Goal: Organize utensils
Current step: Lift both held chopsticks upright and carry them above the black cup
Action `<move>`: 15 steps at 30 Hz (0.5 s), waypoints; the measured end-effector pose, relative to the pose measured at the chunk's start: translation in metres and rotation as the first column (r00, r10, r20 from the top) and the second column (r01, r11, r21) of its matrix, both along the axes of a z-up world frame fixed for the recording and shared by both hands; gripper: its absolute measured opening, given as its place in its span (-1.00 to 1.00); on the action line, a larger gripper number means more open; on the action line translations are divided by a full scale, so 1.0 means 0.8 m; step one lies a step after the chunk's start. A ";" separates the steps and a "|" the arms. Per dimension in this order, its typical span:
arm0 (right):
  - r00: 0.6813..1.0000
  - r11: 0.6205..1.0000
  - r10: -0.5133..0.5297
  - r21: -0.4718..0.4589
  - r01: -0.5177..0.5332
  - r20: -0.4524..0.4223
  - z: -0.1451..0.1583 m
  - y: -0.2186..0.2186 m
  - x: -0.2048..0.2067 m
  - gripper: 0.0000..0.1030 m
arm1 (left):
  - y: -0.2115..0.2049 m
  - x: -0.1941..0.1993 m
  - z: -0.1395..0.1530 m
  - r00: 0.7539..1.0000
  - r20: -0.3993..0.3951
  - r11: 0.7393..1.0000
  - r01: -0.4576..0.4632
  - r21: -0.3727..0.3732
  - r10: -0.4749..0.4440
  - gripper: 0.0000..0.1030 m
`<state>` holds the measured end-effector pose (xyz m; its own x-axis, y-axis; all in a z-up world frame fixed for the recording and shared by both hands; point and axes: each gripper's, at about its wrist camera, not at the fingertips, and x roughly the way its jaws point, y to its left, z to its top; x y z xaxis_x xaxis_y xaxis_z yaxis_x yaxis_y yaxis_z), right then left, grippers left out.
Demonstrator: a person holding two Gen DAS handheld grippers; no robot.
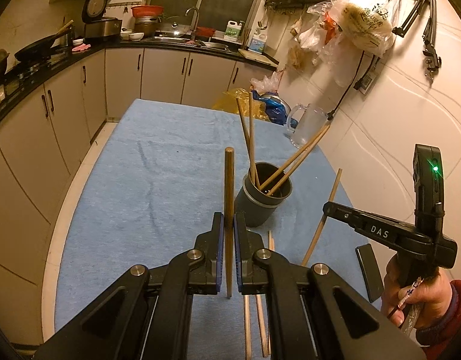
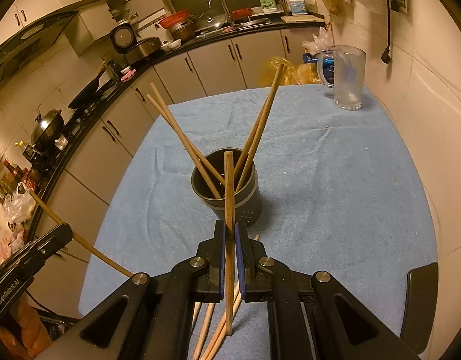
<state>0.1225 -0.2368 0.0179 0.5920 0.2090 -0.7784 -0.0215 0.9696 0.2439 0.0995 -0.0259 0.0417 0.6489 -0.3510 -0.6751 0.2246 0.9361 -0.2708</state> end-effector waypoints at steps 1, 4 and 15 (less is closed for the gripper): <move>1.000 1.000 0.000 0.000 0.000 -0.001 0.000 0.000 0.000 -0.87 | 0.000 0.000 0.001 1.000 0.000 1.000 -0.002 -0.001 0.002 -0.89; 1.000 1.000 0.003 0.000 -0.003 -0.005 0.001 0.001 0.002 -0.87 | 0.002 -0.001 0.000 1.000 -0.001 1.000 -0.009 -0.003 0.009 -0.89; 1.000 1.000 0.001 0.007 -0.001 -0.005 0.003 0.001 0.004 -0.87 | 0.004 0.000 0.000 1.000 -0.004 1.000 -0.014 -0.006 0.014 -0.89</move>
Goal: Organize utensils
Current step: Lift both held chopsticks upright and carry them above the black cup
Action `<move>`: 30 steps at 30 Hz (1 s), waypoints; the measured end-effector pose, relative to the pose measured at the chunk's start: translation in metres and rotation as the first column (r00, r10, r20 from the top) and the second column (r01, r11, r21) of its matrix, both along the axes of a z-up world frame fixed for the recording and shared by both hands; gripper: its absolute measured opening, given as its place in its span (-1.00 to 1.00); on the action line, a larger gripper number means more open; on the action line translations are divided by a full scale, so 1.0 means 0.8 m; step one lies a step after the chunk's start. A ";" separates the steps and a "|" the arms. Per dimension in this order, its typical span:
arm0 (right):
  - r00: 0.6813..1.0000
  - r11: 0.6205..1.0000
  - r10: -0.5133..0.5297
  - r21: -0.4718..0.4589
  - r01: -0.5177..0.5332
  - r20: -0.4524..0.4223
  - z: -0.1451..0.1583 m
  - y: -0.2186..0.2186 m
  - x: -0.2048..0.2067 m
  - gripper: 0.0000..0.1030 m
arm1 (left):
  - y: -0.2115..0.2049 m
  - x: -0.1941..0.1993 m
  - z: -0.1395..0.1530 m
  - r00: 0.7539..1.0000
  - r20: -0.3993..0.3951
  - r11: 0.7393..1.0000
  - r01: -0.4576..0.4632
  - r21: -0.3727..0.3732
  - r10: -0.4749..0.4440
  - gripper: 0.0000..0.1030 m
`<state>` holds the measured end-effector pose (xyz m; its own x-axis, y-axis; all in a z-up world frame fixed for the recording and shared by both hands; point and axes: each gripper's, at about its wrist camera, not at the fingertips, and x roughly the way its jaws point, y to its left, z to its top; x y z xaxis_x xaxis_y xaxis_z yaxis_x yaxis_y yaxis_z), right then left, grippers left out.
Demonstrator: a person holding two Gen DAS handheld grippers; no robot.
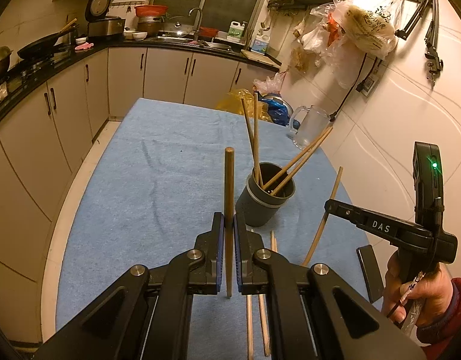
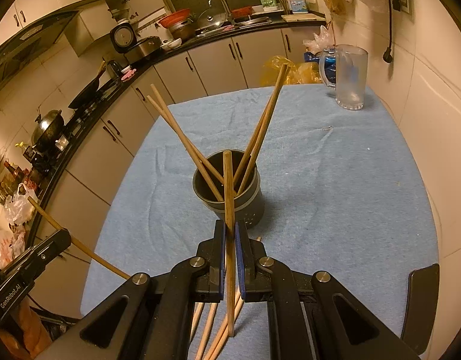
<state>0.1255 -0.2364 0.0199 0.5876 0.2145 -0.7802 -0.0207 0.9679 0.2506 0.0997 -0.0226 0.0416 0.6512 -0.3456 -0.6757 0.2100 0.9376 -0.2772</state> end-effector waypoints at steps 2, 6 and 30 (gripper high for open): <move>1.000 1.000 -0.003 0.000 0.003 0.001 0.000 -0.001 0.000 -0.87 | -0.001 0.001 0.001 1.000 0.000 1.000 0.002 -0.001 -0.002 -0.89; 1.000 1.000 -0.015 0.012 0.015 0.001 0.003 -0.005 0.000 -0.87 | 0.000 -0.001 0.003 1.000 0.004 1.000 0.006 -0.004 -0.006 -0.89; 0.995 0.996 -0.071 0.055 0.067 0.073 0.042 -0.029 -0.009 -0.87 | 0.006 0.008 0.019 1.000 0.022 1.000 0.016 -0.015 -0.016 -0.89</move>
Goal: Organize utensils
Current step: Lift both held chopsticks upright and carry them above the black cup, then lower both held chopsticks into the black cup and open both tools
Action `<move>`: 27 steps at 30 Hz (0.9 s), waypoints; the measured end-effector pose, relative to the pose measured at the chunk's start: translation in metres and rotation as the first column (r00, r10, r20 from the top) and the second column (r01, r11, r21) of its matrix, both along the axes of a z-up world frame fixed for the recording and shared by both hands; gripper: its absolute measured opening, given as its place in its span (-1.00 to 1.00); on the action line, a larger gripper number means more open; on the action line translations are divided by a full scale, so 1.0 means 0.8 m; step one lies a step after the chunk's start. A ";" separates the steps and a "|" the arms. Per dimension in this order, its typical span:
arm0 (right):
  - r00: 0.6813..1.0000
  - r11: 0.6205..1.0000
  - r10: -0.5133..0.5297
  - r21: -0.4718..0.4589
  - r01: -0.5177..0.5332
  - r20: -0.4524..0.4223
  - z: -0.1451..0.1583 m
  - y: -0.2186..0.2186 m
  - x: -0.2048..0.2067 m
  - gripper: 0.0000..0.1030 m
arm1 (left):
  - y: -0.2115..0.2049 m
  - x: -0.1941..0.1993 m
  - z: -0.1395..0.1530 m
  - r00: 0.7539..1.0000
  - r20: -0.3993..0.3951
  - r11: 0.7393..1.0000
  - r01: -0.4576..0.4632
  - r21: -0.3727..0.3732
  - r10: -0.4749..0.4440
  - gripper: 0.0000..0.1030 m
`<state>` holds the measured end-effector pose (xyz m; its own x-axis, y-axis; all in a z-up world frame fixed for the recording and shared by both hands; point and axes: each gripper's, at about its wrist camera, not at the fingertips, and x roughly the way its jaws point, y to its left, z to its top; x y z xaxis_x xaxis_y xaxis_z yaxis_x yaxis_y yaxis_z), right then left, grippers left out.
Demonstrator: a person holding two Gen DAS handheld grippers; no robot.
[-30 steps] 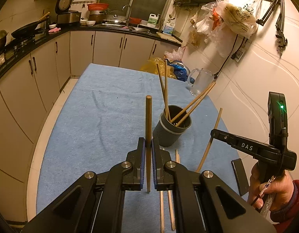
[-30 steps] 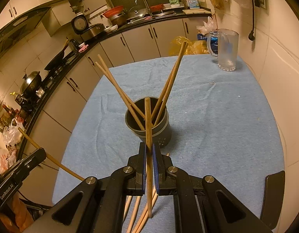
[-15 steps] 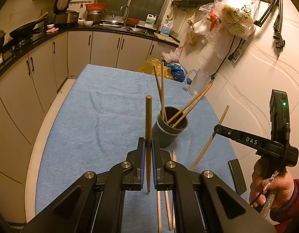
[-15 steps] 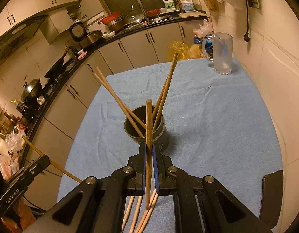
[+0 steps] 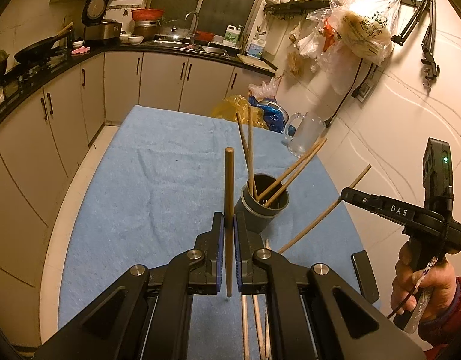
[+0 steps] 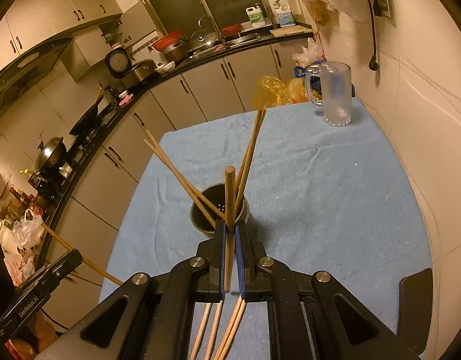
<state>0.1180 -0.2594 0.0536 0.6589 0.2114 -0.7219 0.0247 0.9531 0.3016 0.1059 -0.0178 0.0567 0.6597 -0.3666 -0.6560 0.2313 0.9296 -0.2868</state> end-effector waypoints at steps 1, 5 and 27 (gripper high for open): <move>1.000 1.000 -0.001 0.000 0.001 0.002 0.002 -0.001 0.000 -0.87 | 0.001 0.001 0.001 1.000 0.001 1.000 -0.001 -0.001 0.001 -0.89; 1.000 1.000 0.002 0.004 -0.002 0.010 0.009 -0.002 0.000 -0.87 | 0.000 0.004 0.004 1.000 0.001 1.000 -0.004 -0.002 0.004 -0.89; 0.998 0.999 0.015 0.050 -0.017 0.053 0.051 -0.007 0.024 -0.87 | 0.021 0.010 0.035 0.997 0.049 0.999 -0.054 -0.002 0.054 -0.89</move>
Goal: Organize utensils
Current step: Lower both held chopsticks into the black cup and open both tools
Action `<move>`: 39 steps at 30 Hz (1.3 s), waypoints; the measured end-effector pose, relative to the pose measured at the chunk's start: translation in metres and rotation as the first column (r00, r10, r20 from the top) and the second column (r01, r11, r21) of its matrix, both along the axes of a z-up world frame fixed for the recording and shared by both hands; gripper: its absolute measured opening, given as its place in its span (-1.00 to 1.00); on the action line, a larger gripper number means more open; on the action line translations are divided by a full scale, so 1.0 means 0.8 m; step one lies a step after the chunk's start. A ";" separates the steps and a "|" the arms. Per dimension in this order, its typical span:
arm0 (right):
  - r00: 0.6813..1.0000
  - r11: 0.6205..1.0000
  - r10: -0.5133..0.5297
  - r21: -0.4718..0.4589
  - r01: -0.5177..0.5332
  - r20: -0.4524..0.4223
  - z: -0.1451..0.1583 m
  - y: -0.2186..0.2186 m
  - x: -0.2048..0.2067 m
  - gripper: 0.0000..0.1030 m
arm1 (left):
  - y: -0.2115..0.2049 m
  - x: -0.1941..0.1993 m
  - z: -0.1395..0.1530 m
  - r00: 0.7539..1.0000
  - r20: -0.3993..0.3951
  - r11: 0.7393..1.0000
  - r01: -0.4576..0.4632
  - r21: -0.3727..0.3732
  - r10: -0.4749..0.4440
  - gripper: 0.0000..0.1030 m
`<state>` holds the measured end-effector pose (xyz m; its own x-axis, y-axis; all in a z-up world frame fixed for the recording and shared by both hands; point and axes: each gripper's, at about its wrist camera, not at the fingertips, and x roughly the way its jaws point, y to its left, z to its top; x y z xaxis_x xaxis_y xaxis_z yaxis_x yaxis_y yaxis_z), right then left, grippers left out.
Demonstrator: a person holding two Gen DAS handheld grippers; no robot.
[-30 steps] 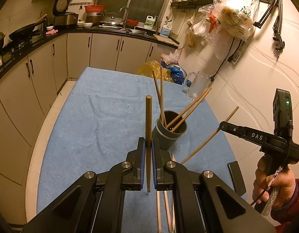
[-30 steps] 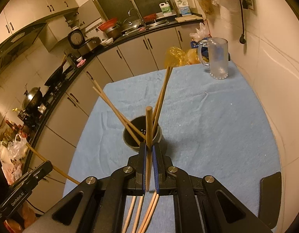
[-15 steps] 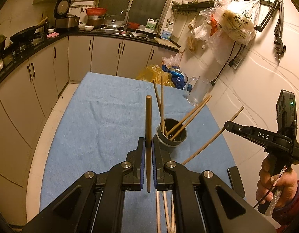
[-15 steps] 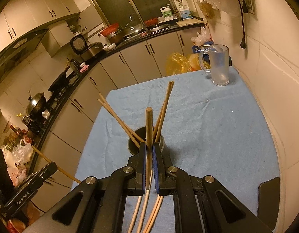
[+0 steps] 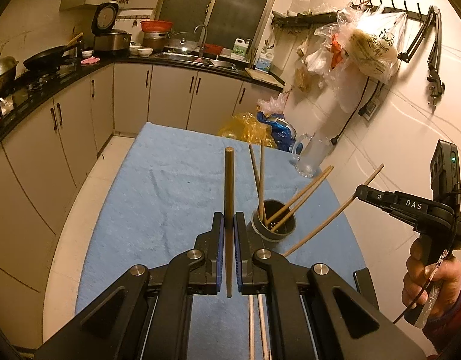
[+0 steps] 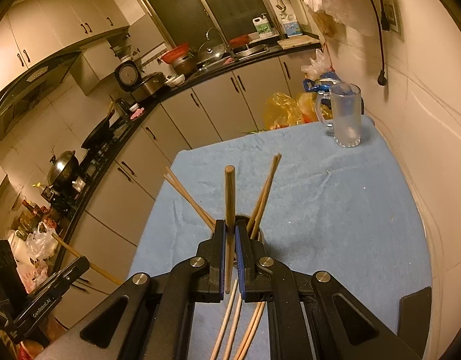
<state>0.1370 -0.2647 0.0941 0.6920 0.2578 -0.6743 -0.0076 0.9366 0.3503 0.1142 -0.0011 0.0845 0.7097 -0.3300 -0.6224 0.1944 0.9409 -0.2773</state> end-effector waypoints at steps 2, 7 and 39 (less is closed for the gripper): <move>1.000 1.000 0.000 0.006 0.000 0.003 0.004 0.000 0.003 -0.87 | 0.002 0.000 0.004 1.000 0.005 1.000 -0.004 -0.001 0.004 -0.89; 1.000 1.000 0.001 0.017 -0.001 0.007 0.008 -0.002 0.005 -0.87 | 0.004 0.002 0.013 1.000 0.018 1.000 -0.001 0.005 0.001 -0.89; 0.996 0.996 -0.081 0.032 0.080 0.041 0.039 -0.046 0.055 -0.87 | -0.087 0.112 0.062 0.991 0.060 0.992 0.122 -0.042 -0.120 -0.89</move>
